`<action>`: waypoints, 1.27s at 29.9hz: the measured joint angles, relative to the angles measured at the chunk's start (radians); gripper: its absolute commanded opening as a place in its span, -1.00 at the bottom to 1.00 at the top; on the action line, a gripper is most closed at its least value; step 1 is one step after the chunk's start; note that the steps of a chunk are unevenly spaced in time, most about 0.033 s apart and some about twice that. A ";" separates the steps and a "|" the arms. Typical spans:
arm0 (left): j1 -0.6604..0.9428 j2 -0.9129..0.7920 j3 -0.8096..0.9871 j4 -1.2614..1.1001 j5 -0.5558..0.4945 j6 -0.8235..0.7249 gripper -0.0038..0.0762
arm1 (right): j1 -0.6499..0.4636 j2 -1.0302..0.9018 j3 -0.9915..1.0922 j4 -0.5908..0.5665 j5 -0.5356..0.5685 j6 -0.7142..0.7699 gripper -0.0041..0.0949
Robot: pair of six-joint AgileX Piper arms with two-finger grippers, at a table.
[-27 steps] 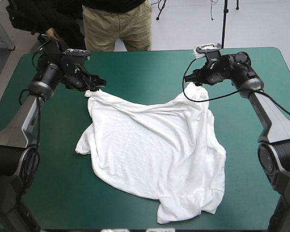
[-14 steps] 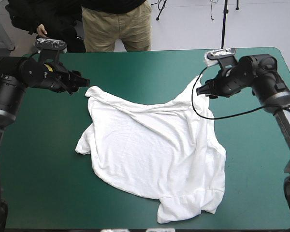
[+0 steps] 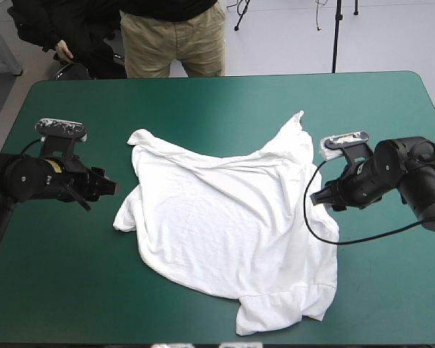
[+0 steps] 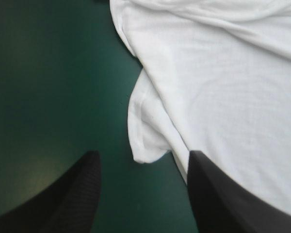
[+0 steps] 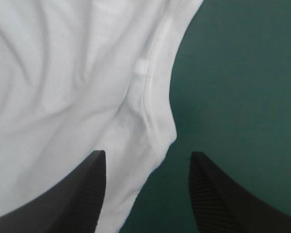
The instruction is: Fold the cloth
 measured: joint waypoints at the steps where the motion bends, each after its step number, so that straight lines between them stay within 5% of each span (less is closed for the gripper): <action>1: 0.000 -0.008 0.020 -0.001 0.000 0.000 0.05 | 0.000 -0.005 0.029 0.000 0.000 0.000 0.06; 21: 0.000 -0.016 0.068 -0.026 -0.011 0.000 0.05 | 0.000 0.073 0.322 -0.002 -0.241 0.011 0.01; 25: 0.000 -0.016 0.068 -0.028 -0.011 0.000 0.05 | 0.000 0.129 0.321 -0.004 -0.252 0.011 -0.23; 30: 0.000 -0.016 0.068 -0.028 -0.013 0.000 0.05 | -0.006 0.139 0.317 -0.009 -0.252 0.009 -0.94; 38: 0.000 -0.016 0.068 -0.029 -0.025 0.000 0.05 | -0.004 0.139 0.315 -0.029 -0.252 0.128 -0.95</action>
